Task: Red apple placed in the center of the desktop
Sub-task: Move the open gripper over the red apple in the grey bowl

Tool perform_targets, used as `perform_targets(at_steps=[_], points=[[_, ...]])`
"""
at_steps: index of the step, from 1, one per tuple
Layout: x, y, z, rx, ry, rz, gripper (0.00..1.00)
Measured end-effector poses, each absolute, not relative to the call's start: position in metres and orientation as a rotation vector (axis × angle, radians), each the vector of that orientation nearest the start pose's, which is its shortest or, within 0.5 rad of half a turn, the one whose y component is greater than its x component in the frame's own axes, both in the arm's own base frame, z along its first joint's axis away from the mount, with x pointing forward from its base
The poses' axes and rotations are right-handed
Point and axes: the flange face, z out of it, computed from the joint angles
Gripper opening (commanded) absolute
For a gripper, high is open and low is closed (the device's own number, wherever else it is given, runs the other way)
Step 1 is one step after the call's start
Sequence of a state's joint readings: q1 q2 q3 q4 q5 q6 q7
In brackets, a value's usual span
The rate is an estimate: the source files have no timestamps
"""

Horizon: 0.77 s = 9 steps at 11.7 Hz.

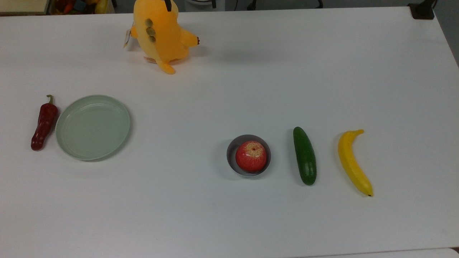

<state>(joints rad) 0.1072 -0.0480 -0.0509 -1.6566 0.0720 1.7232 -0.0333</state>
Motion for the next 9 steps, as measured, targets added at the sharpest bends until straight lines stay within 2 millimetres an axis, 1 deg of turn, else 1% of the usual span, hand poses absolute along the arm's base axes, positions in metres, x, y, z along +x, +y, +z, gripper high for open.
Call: perform_targets(at_steps=[5,6,9], points=[[0.553,0.037,0.624,-3.059,-0.129,-0.174,1.00],[0.553,0.037,0.622,-3.059,-0.132,-0.167,1.00],[0.563,0.042,0.599,-3.064,-0.141,-0.103,1.00]])
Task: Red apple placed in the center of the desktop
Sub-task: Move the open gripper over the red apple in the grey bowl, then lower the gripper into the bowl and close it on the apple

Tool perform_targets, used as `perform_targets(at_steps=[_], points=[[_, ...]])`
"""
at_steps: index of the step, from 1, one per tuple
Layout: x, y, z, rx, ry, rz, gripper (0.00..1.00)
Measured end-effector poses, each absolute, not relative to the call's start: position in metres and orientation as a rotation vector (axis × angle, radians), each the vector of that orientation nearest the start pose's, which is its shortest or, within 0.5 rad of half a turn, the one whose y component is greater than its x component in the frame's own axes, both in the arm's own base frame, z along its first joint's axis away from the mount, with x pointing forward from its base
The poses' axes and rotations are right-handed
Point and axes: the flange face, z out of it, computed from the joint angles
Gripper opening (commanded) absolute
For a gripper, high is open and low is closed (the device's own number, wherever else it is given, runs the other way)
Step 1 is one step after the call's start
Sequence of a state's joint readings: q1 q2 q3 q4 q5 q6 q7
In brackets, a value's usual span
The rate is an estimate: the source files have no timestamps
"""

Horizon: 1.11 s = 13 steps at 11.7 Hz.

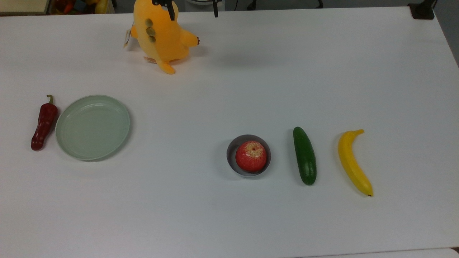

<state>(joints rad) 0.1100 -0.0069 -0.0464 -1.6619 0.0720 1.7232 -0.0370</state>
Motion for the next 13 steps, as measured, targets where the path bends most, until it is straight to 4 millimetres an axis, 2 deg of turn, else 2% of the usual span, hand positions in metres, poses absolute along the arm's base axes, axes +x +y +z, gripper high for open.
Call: perform_targets(at_steps=[2,5,8,10,11,13], points=[[0.579,0.051,0.578,-3.067,-0.156,-0.059,1.00],[0.626,0.076,0.555,-3.070,-0.128,-0.097,1.00],[0.673,0.129,0.527,-3.046,-0.004,-0.250,1.00],[0.694,0.162,0.498,-3.011,0.040,-0.372,1.00],[0.704,0.172,0.480,-2.994,0.041,-0.432,1.00],[0.721,0.178,0.444,-2.984,0.040,-0.510,1.00]])
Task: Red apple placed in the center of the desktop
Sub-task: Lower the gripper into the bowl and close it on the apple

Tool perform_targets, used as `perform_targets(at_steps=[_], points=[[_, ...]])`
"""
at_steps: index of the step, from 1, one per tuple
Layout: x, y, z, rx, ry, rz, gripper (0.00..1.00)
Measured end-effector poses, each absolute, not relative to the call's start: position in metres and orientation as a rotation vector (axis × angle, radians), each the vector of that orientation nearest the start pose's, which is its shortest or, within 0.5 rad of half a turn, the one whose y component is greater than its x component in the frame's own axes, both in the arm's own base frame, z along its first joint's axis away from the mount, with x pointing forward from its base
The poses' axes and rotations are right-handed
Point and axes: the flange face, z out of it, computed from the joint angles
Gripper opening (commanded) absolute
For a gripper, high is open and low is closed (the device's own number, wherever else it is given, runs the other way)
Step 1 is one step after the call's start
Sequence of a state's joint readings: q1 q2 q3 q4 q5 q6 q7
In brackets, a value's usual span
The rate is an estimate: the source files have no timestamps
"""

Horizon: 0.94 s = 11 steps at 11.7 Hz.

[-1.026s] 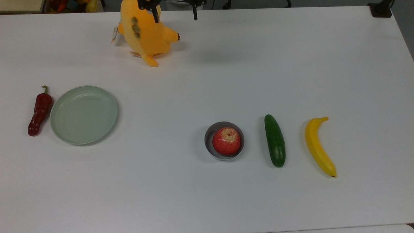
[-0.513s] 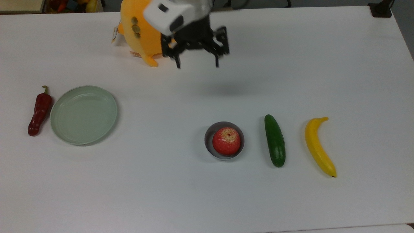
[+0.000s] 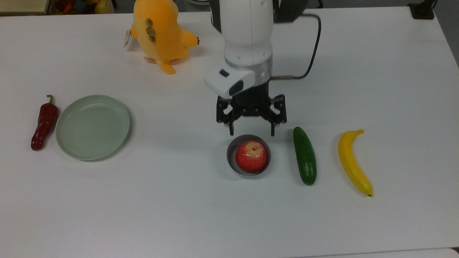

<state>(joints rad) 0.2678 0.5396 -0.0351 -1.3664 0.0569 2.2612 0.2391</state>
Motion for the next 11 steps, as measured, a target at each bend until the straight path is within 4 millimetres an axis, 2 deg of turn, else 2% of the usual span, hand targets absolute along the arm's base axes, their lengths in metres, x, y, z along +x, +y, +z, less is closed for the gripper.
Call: perform_targets(at_steps=[4,6,10,11], points=[[0.739,0.182,0.368,-3.019,0.000,-0.551,1.00],[0.739,0.185,0.356,-3.026,-0.011,-0.544,1.00],[0.737,0.196,0.351,-3.029,-0.037,-0.536,1.00],[0.737,0.196,0.351,-3.039,-0.049,-0.541,0.93]])
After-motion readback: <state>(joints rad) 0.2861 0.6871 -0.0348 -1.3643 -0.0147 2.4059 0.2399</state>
